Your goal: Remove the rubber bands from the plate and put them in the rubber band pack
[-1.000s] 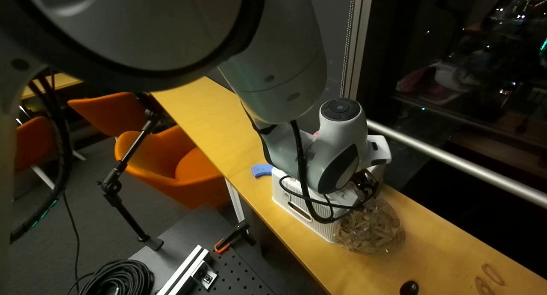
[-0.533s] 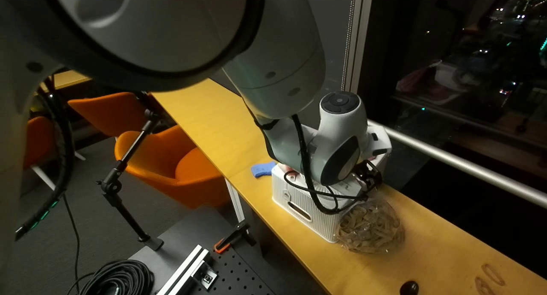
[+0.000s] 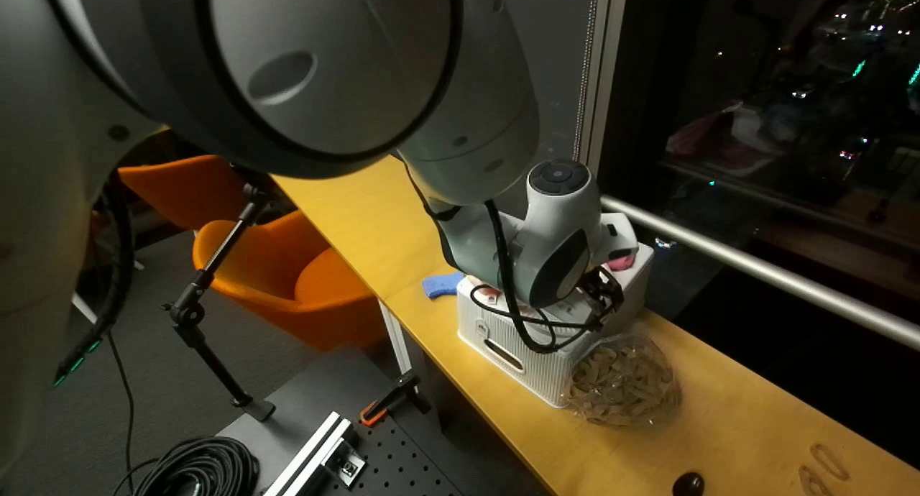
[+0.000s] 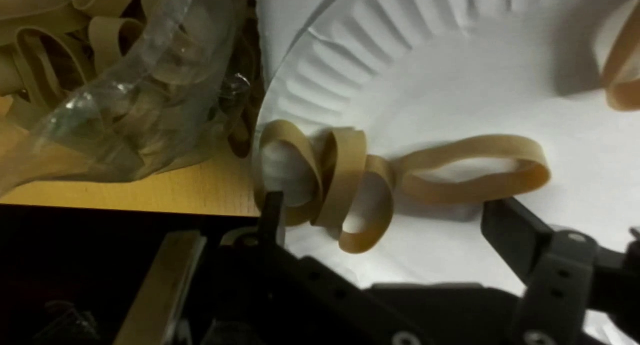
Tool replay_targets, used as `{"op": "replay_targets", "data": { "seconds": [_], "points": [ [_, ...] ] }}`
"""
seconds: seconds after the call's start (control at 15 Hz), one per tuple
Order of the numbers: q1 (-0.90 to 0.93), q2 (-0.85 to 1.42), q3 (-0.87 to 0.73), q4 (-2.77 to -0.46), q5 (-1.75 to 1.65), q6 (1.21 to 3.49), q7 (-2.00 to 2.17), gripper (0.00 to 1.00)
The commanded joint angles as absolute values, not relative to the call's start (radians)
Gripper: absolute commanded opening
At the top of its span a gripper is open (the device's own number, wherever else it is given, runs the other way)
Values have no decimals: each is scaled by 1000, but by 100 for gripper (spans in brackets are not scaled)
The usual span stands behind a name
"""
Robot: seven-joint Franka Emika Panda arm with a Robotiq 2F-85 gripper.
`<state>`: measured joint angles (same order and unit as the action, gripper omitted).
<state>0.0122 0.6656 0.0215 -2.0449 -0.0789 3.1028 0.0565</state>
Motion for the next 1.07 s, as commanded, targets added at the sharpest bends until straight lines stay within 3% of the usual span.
{"op": "replay_targets", "data": {
  "seconds": [0.0, 0.67, 0.8, 1.0],
  "points": [
    [11, 652, 21, -2054, -51, 3091, 40, 100],
    [11, 615, 5, -2115, -40, 3112, 55, 100],
    [5, 620, 12, -2118, -33, 3119, 57, 74],
    [4, 622, 11, -2127, -22, 3134, 61, 50]
  ]
}}
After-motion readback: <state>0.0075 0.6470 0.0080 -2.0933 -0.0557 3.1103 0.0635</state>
